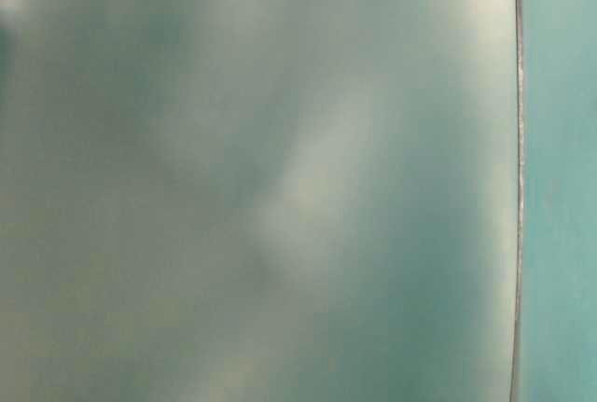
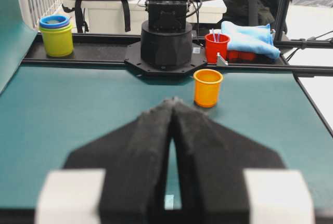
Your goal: Move the cup toward the block with left arm.
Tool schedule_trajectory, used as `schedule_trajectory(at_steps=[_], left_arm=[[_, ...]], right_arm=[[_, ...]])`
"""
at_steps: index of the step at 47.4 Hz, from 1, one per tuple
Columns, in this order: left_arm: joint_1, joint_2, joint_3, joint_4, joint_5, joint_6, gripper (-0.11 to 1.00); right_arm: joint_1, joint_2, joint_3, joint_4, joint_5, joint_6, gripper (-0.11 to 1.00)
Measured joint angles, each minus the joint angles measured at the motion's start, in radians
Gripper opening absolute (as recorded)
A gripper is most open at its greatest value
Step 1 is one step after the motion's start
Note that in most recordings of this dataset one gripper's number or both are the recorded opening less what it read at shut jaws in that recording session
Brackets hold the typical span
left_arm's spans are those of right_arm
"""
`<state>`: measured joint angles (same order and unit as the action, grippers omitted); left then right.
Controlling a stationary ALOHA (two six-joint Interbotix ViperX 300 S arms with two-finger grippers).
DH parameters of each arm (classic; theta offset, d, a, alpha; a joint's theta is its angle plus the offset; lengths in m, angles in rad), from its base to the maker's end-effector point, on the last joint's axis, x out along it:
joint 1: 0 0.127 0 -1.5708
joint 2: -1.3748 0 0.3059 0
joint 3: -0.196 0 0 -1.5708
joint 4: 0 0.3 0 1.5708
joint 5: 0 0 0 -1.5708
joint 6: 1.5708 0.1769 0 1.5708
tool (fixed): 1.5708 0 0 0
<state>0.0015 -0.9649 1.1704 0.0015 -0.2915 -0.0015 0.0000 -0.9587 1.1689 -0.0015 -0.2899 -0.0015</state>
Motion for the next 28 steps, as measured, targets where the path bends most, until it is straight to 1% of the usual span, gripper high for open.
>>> schedule_trajectory(at_steps=[3,9,17,22,28], left_arm=[[-0.002,0.000,0.000,0.000,0.026,-0.008,0.02],[-0.003,0.002,0.000,0.002,0.067,-0.014,0.01],[-0.003,0.003,0.000,0.002,0.075,-0.015,0.04],[-0.003,0.003,0.000,0.002,0.077,-0.015,0.08],[-0.003,0.005,0.000,0.003,0.077,-0.015,0.20]], right_arm=[[0.000,0.000,0.000,0.000,0.005,0.000,0.00],[0.000,0.000,-0.021,0.000,0.055,-0.002,0.00],[0.002,0.000,-0.040,0.000,0.140,-0.005,0.00],[0.002,0.000,-0.040,0.000,0.146,-0.005,0.00],[0.002,-0.002,-0.040,0.000,0.146,-0.003,0.00]])
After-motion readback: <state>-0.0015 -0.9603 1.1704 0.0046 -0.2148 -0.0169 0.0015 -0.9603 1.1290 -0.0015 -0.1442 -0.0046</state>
